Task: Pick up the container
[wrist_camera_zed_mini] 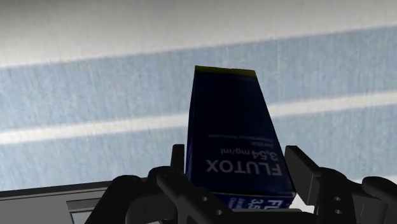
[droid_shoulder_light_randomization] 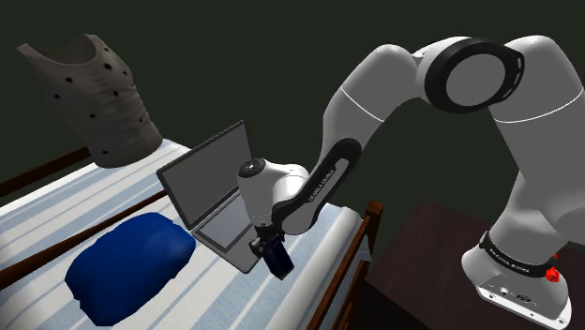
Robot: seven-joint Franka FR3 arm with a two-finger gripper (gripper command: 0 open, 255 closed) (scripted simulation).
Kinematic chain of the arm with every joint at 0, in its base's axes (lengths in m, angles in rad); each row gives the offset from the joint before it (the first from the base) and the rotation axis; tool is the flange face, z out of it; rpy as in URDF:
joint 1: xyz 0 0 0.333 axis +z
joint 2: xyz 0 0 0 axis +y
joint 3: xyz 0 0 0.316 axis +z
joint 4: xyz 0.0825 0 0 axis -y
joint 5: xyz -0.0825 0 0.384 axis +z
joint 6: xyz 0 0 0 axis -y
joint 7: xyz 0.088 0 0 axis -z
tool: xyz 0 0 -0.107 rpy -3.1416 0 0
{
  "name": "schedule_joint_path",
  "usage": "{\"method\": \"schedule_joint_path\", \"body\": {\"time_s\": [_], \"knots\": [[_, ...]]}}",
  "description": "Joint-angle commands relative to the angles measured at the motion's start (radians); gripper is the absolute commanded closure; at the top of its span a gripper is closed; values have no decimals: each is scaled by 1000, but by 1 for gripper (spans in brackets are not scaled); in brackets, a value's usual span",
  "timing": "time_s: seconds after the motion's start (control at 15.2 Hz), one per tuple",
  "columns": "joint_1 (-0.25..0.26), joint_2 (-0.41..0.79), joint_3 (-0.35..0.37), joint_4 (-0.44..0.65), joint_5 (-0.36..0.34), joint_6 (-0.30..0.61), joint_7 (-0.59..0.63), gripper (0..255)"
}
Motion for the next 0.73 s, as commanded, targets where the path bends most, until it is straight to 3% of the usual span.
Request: {"method": "schedule_joint_path", "body": {"time_s": [0.0,0.66], "knots": [[-6,-24,8,-7,8,-17,-5,255],[-26,-108,36,-19,42,-86,-28,255]]}}
